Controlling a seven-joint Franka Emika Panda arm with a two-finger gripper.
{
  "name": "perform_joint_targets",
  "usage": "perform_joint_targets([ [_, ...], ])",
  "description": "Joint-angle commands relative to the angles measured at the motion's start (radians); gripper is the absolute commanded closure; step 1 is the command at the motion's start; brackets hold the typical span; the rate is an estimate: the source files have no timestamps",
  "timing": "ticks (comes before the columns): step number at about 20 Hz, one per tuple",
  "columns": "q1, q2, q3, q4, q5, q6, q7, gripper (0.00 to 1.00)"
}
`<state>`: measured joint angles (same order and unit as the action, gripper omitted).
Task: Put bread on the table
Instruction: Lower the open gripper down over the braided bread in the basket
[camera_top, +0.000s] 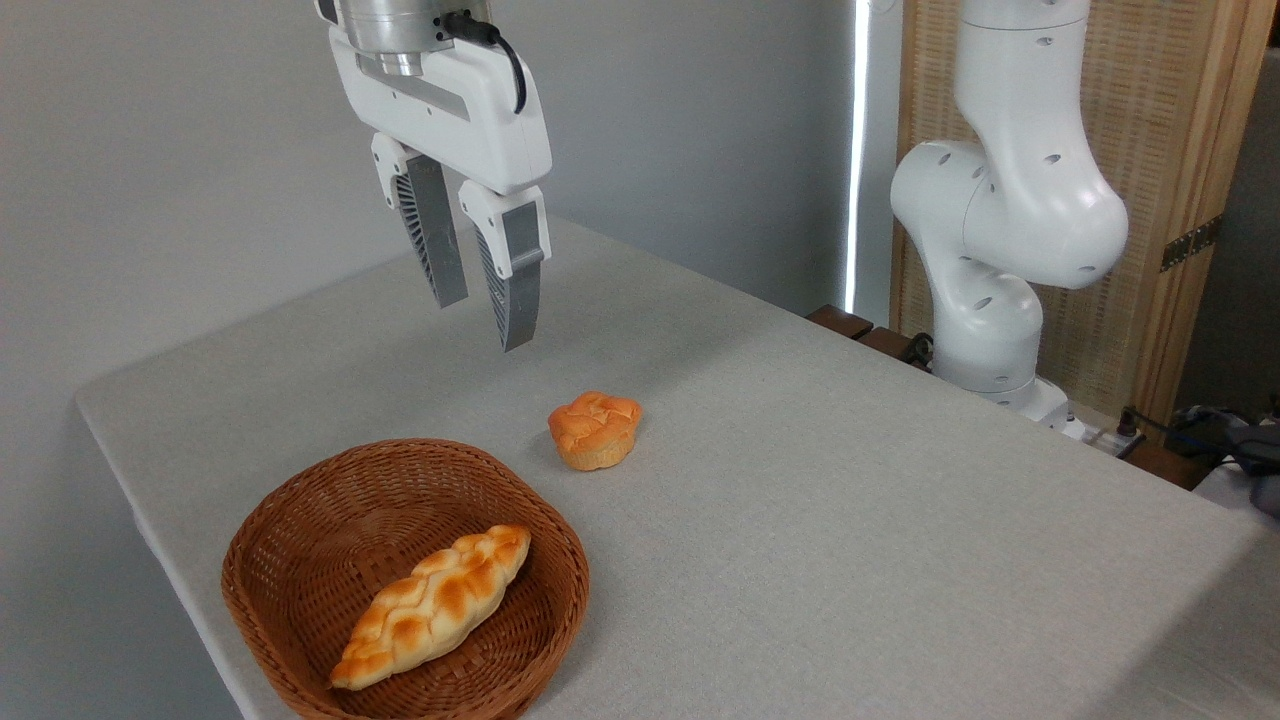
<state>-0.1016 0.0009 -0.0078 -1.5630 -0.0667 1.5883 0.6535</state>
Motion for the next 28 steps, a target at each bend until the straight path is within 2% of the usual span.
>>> perform_joint_targets([
  [1,-0.009,-0.002,0.012,-0.02,-0.001,-0.011,-0.002,0.0],
  [19,-0.007,0.001,0.012,-0.038,-0.001,0.004,-0.002,0.0],
  [28,0.008,-0.019,0.015,-0.233,-0.001,0.338,-0.012,0.0],
])
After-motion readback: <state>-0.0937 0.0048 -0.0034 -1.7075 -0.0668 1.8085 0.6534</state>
